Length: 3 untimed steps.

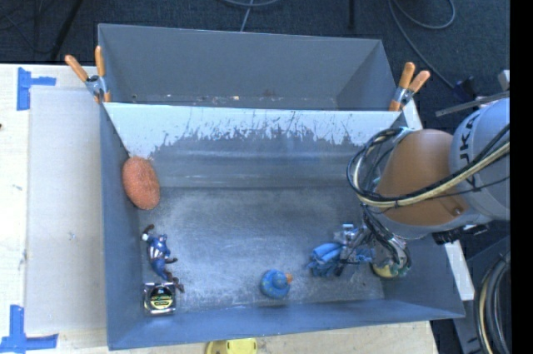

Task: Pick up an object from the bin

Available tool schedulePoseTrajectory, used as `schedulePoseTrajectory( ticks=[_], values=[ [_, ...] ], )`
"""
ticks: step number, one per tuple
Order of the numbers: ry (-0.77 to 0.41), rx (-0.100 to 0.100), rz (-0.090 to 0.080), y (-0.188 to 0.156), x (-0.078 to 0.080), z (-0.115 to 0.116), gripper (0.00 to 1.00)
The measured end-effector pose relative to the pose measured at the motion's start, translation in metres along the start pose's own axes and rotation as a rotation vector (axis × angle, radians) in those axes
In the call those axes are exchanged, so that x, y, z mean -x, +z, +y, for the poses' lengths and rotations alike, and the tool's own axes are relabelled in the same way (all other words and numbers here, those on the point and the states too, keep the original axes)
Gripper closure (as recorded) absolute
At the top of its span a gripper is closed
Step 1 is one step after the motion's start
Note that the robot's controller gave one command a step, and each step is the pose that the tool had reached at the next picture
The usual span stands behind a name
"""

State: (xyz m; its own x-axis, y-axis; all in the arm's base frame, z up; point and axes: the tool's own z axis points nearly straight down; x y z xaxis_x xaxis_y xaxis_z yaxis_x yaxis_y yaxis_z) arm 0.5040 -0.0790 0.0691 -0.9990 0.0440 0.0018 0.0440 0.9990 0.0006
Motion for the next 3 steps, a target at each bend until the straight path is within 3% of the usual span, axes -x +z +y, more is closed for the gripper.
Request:
schedulePoseTrajectory(
  ticks=[1, 2, 3],
  values=[
    [-0.001, 0.0, 0.0, 0.0, 0.0, 0.0, 1.0],
    [0.014, 0.0, -0.002, -0.112, 0.029, -0.015, 1.0],
    [0.012, 0.0, -0.002, -0.112, 0.029, -0.015, 1.0]
  ],
)
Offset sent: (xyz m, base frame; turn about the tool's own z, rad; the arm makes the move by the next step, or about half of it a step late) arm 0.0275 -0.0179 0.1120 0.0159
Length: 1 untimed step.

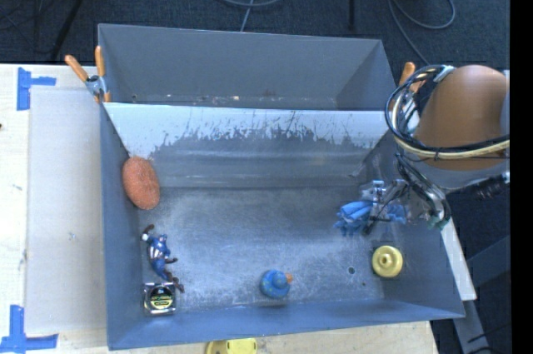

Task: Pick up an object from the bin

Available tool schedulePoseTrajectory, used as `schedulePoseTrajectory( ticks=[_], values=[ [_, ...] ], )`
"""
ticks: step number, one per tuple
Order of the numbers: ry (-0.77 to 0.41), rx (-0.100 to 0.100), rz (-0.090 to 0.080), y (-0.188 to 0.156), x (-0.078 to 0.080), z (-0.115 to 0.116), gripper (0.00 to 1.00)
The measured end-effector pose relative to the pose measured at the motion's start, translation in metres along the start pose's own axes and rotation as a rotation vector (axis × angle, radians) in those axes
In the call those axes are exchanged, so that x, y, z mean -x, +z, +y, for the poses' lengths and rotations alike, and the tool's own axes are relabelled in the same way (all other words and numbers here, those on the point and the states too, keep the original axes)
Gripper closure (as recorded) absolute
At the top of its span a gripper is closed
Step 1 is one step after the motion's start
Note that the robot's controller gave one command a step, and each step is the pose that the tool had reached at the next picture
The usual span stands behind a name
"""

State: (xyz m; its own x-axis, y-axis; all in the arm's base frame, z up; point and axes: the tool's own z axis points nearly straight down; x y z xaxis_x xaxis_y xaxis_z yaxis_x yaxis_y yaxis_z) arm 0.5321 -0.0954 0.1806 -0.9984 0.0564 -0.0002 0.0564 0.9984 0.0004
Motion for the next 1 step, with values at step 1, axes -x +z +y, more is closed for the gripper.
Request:
schedulePoseTrajectory(
  ticks=[1],
  values=[
    [0.002, 0.001, 0.005, -0.0558, 0.0078, -0.0192, 1.0]
  ],
)
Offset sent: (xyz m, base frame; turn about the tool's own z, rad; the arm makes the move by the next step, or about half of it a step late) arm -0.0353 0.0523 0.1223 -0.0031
